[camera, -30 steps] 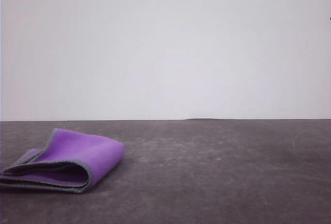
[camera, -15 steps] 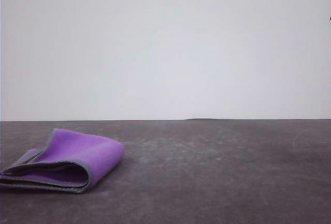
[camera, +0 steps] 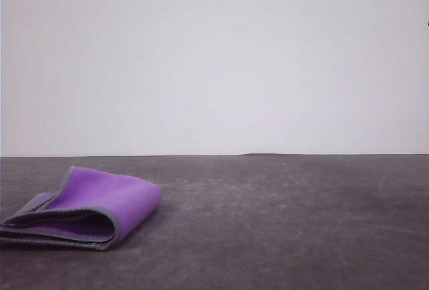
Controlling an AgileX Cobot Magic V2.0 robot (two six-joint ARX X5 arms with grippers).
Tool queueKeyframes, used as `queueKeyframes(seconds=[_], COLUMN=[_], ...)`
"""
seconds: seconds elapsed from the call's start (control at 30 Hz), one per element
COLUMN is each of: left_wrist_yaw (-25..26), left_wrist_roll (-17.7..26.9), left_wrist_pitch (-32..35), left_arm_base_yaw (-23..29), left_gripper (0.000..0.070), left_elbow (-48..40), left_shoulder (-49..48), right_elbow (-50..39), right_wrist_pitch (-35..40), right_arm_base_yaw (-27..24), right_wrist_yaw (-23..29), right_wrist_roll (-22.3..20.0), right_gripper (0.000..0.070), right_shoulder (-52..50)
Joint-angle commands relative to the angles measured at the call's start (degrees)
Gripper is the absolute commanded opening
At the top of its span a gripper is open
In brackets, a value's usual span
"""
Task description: Fold clothes
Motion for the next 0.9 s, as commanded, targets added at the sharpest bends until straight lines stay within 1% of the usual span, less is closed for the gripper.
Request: queueKeyframes(seconds=[0.0,0.27,0.33,0.43,0.53,0.63,0.73,0.87], left_wrist_yaw=[-0.27,-0.28,-0.28,-0.26,-0.26,-0.26,-0.26,-0.28], left_wrist_roll=[-0.06,-0.06,-0.06,-0.06,-0.06,-0.06,-0.06,-0.06], left_wrist_pitch=[0.95,0.96,0.96,0.96,0.96,0.96,0.96,0.96], left_arm_base_yaw=[0.04,0.04,0.04,0.04,0.04,0.04,0.04,0.04], left_gripper=[0.0016,0.0016,0.0016,0.0016,0.0016,0.0016,0.0016,0.0016], left_elbow=[-1.14,-1.14,-1.14,-1.14,-1.14,-1.14,-1.14,-1.14], left_shoulder=[-0.07,-0.07,-0.07,-0.07,-0.07,-0.07,-0.07,-0.07], right_elbow=[0.28,0.28,0.28,-0.53,-4.44,-11.22,-18.91,-28.33], right_wrist_pitch=[0.57,0.57,0.53,1.06,6.91,16.54,24.12,29.89], right_arm_base_yaw=[0.09,0.09,0.09,-0.17,-1.48,-2.7,-3.62,-5.56], right_wrist_yaw=[0.0,0.0,0.25,2.92,6.21,6.08,6.27,6.44], right_wrist_roll=[-0.43,-0.43,-1.7,-2.88,-2.79,-2.79,-2.9,-3.79], right_gripper=[0.001,0.001,0.001,0.001,0.001,0.001,0.001,0.001], right_shoulder=[0.33,0.33,0.33,-0.85,-4.88,-10.49,-16.71,-25.61])
